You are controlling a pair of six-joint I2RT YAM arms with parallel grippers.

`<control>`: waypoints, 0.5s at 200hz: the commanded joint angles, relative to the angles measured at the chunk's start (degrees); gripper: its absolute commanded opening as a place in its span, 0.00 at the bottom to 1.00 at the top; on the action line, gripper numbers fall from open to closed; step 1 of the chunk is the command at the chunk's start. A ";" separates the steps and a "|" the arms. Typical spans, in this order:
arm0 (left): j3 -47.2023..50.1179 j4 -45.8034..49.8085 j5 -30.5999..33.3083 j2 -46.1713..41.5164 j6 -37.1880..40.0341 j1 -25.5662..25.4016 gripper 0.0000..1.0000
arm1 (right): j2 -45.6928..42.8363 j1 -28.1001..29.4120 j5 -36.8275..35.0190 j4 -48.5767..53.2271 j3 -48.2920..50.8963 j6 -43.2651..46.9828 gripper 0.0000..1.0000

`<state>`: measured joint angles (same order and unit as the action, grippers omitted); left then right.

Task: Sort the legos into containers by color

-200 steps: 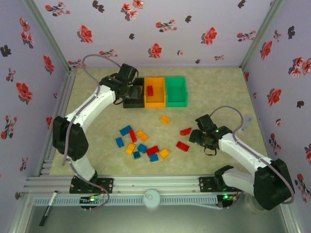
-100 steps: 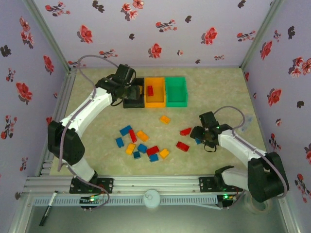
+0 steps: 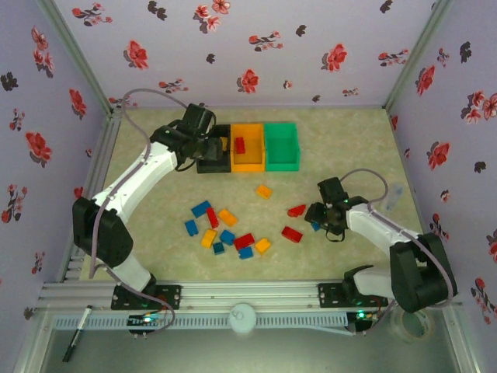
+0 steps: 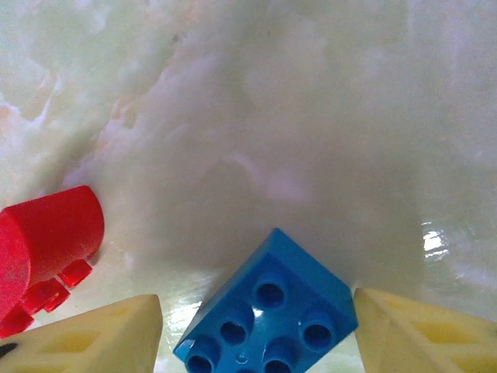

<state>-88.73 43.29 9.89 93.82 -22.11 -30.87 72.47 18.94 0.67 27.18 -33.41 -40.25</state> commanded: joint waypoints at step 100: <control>1.45 -0.06 0.04 -2.93 0.94 -0.44 0.58 | 2.45 -0.32 -0.15 1.01 -1.81 4.05 0.48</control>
<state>-87.94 43.29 9.89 92.68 -21.96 -30.87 73.69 18.74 0.89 27.03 -33.71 -37.87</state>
